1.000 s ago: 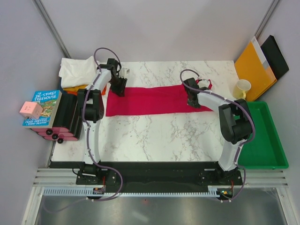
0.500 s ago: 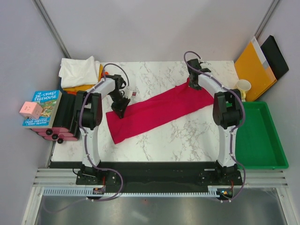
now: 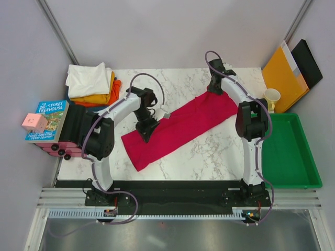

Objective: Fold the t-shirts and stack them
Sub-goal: Rotate the tshirt 90 degrees

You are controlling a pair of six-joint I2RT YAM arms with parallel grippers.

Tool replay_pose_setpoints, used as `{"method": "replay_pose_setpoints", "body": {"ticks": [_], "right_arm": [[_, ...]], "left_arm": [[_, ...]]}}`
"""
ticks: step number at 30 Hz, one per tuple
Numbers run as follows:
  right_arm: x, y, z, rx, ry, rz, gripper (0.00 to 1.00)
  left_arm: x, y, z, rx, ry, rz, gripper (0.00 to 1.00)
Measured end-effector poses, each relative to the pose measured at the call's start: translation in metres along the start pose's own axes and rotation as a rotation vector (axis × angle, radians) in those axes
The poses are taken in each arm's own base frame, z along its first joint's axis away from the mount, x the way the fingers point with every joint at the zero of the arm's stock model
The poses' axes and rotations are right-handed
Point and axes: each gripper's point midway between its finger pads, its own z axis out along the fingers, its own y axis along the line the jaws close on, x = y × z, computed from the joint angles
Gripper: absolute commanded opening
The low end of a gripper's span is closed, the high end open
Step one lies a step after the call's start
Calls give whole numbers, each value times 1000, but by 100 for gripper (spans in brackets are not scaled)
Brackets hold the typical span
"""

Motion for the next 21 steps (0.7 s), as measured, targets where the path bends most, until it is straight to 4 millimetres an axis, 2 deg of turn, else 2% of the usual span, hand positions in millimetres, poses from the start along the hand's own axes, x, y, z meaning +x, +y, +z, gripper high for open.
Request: {"method": "replay_pose_setpoints", "body": {"ticks": [4, 7, 10, 12, 13, 14, 15, 17, 19, 21], "right_arm": [[-13, 5, -8, -19, -28, 6, 38], [-17, -1, -23, -26, -60, 18, 38], [-16, -20, -60, -30, -87, 32, 34], [-15, -36, -97, -44, -122, 55, 27], [-14, -42, -108, -49, -136, 64, 18], [-12, -49, -122, -60, -160, 80, 15], [-5, -58, -133, -58, -167, 90, 13], [12, -73, -143, -46, -169, 105, 8], [39, -87, -139, -13, -131, 103, 6], [69, -99, -126, 33, -73, 90, 6]], "left_arm": [[-9, -29, -7, -10, -35, 86, 16], [-19, -20, -26, -50, -119, 66, 17], [-34, 19, -56, -112, -242, -32, 14], [-43, 66, -79, -169, -330, -136, 13], [-45, 83, -82, -187, -346, -171, 13], [-43, 103, -84, -205, -355, -215, 13], [-41, 121, -81, -217, -355, -254, 13], [-34, 144, -64, -224, -313, -311, 12], [-27, 155, -39, -211, -243, -343, 12], [-23, 159, -17, -201, -179, -357, 12]]}}
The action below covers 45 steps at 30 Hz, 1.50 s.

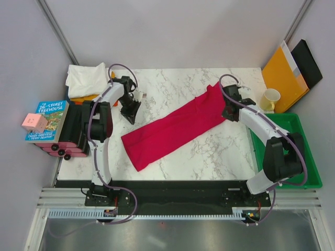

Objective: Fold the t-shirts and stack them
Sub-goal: Rotate the tshirt 90 degrees

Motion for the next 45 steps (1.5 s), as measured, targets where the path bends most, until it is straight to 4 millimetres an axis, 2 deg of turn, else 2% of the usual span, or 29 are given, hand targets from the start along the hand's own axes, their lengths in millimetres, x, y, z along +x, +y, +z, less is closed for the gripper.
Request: {"method": "replay_pose_setpoints", "body": {"ticks": [2, 4, 10, 16, 18, 19, 23, 28, 36, 38, 41, 45], "right_arm": [[27, -14, 9, 49, 57, -20, 6], [41, -23, 13, 79, 87, -29, 6], [50, -32, 29, 153, 94, -36, 7], [69, -26, 78, 275, 200, -108, 6], [59, -18, 89, 298, 200, -123, 6], [47, -7, 94, 286, 185, -111, 6], [34, 3, 114, 305, 188, -110, 6], [16, 22, 132, 303, 179, -105, 6], [2, 45, 145, 264, 175, -90, 6], [-4, 53, 149, 239, 177, -87, 6], [-11, 71, 157, 183, 183, -79, 6], [-19, 113, 168, 36, 204, -73, 7]], "left_arm": [[6, 1, 14, -6, 45, -1, 13], [8, 1, 18, -15, 63, 2, 13], [8, 3, 19, -24, 72, 2, 14], [11, 2, 19, -20, 77, 2, 13], [14, -1, 20, -22, 71, 14, 13], [18, -3, 19, -24, 67, 25, 13], [44, -15, 18, -28, 102, 86, 13], [86, -39, 20, -26, 202, 208, 13], [106, -58, 22, -32, 271, 345, 13], [116, -69, 23, -16, 302, 374, 13], [140, -101, 25, 58, 384, 427, 13], [162, -142, 22, 133, 467, 518, 13]]}}
